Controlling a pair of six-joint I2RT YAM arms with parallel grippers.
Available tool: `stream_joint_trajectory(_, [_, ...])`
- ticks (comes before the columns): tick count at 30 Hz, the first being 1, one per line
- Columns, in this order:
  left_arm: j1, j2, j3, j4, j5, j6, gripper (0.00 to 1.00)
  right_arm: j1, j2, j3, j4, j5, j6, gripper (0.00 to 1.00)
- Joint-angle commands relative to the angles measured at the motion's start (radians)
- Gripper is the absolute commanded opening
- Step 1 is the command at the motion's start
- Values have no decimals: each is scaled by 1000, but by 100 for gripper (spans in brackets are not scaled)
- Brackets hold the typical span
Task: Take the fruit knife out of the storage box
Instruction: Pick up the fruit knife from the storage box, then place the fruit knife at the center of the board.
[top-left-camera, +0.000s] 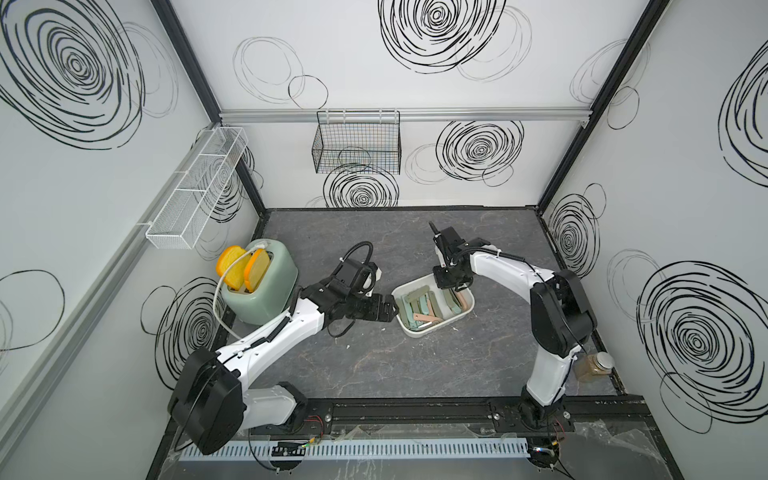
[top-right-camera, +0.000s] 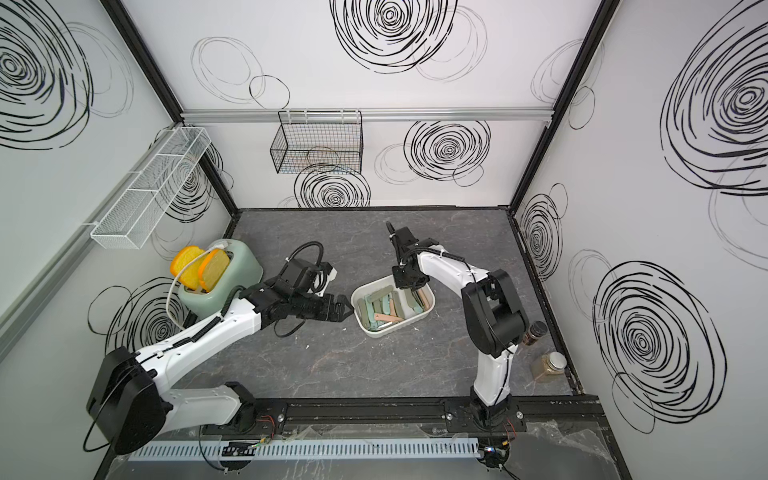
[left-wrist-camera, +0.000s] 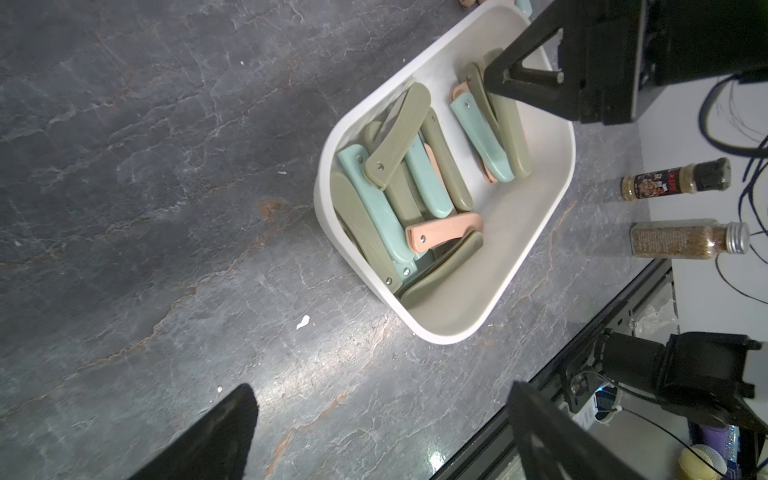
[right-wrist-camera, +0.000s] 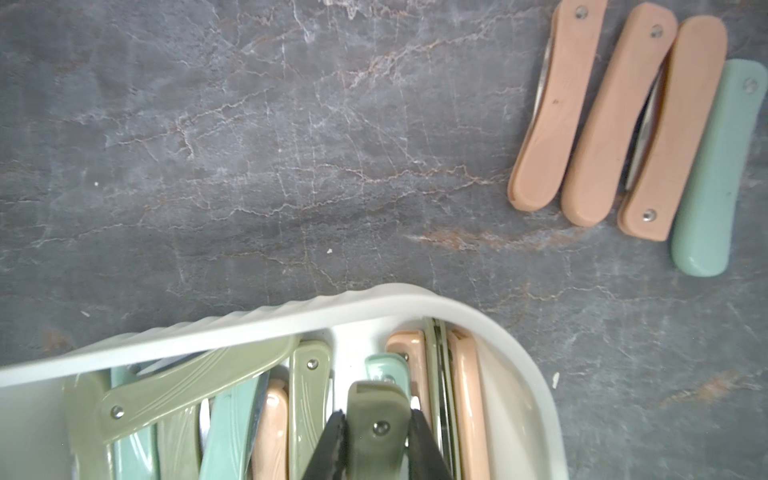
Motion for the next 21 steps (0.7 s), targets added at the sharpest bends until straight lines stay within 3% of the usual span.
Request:
stream_joint_trajectory(1, [-1,19,47,21,-9,16,98,-8,-39,41,-44,-3,2,19])
stream_joint_trajectory(11, [-1,66,103,18,-9,26,98,-50,2,182,-80,-25,0,20])
stream_joint_trajectory(21, [10,157,203,18,-1,36,98,-107,185,440,-119,-45,-21,20])
